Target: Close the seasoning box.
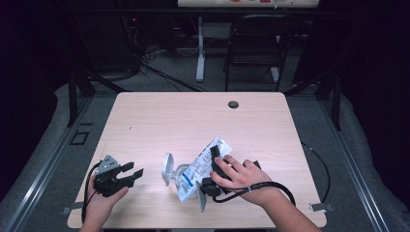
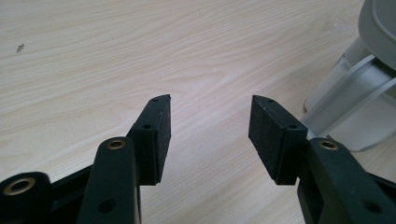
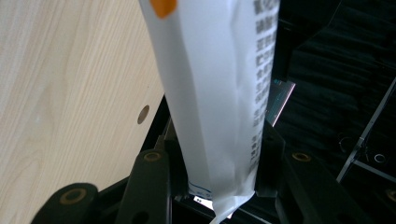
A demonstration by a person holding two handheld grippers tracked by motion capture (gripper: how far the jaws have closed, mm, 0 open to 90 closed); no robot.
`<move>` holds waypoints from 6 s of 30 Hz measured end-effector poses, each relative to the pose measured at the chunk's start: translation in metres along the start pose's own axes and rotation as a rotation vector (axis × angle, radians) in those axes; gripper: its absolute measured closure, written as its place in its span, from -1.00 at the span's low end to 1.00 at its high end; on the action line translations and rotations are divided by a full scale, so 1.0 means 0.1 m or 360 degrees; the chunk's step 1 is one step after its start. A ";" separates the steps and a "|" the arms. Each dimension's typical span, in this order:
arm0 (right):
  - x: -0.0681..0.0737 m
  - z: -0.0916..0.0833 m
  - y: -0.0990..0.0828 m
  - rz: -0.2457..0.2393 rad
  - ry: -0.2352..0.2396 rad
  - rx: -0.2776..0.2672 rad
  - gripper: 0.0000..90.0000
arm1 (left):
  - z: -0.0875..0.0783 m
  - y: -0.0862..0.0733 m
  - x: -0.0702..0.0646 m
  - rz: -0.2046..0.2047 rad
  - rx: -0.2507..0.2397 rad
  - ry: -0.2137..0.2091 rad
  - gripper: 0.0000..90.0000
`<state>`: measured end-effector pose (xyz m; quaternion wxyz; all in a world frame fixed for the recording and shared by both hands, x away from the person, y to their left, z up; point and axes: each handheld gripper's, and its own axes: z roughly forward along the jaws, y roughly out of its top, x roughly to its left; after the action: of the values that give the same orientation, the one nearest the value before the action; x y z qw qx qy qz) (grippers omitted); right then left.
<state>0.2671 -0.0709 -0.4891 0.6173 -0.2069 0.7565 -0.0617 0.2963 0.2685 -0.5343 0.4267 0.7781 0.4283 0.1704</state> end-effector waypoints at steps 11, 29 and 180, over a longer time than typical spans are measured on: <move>0.00 0.00 -0.01 0.0000 -0.0007 -0.0008 0.46 | 0.00 0.00 0.00 0.0000 -0.0001 0.0001 0.10; -0.01 -0.01 0.00 -0.0003 -0.0019 -0.0009 0.46 | 0.00 0.00 0.00 -0.0001 -0.0006 0.0003 0.10; 0.36 -0.02 -0.24 0.1512 0.0421 -0.0214 0.92 | 0.02 -0.01 0.00 0.0004 0.0021 0.0001 0.10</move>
<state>0.2655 -0.1071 -0.5133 0.4612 0.1309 0.8414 0.2494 0.2967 0.2673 -0.5366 0.4212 0.7814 0.4285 0.1682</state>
